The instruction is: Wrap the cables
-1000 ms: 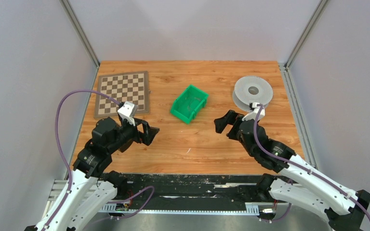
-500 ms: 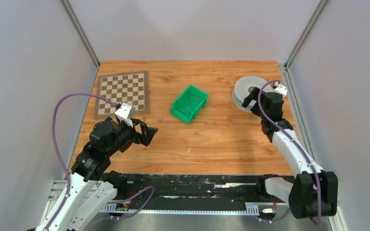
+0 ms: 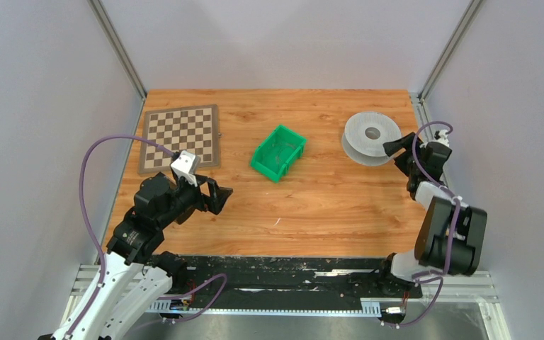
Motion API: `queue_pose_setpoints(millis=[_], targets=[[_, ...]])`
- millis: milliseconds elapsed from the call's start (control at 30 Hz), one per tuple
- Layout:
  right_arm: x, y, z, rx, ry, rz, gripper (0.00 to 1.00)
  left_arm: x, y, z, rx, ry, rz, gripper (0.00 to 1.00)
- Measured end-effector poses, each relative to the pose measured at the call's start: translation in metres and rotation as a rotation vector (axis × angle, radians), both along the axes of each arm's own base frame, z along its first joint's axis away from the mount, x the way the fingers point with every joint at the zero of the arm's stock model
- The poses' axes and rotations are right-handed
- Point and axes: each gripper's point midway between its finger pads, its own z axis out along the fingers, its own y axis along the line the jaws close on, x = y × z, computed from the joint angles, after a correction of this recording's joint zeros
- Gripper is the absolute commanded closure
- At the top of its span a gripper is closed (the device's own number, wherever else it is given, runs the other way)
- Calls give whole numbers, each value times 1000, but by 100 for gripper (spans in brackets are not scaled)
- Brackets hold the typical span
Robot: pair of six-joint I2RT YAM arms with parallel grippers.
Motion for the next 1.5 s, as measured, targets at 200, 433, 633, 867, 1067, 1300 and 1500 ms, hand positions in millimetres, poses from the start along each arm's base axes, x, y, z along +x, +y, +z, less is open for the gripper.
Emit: queue_pose_setpoints(millis=[200, 433, 633, 867, 1067, 1300, 1500], targets=[[10, 5, -38, 174, 2, 68, 33, 1, -1, -2, 4, 6, 0, 0], [35, 14, -34, 265, -90, 168, 58, 7, -2, -14, 28, 47, 3, 0], [40, 16, -11, 291, -169, 215, 86, 11, -1, -20, 44, 66, 18, 0], [33, 26, 30, 293, -203, 266, 100, 12, 0, -19, 46, 63, 27, 0], [15, 28, 73, 170, -165, 227, 100, 11, 1, -17, 42, 56, 27, 0], [-17, 104, 135, -92, -109, 282, 100, 10, 1, -17, 40, 53, 26, 0], [-85, 181, 153, -78, -63, 396, 100, 8, 0, -18, 42, 57, 15, 0]])
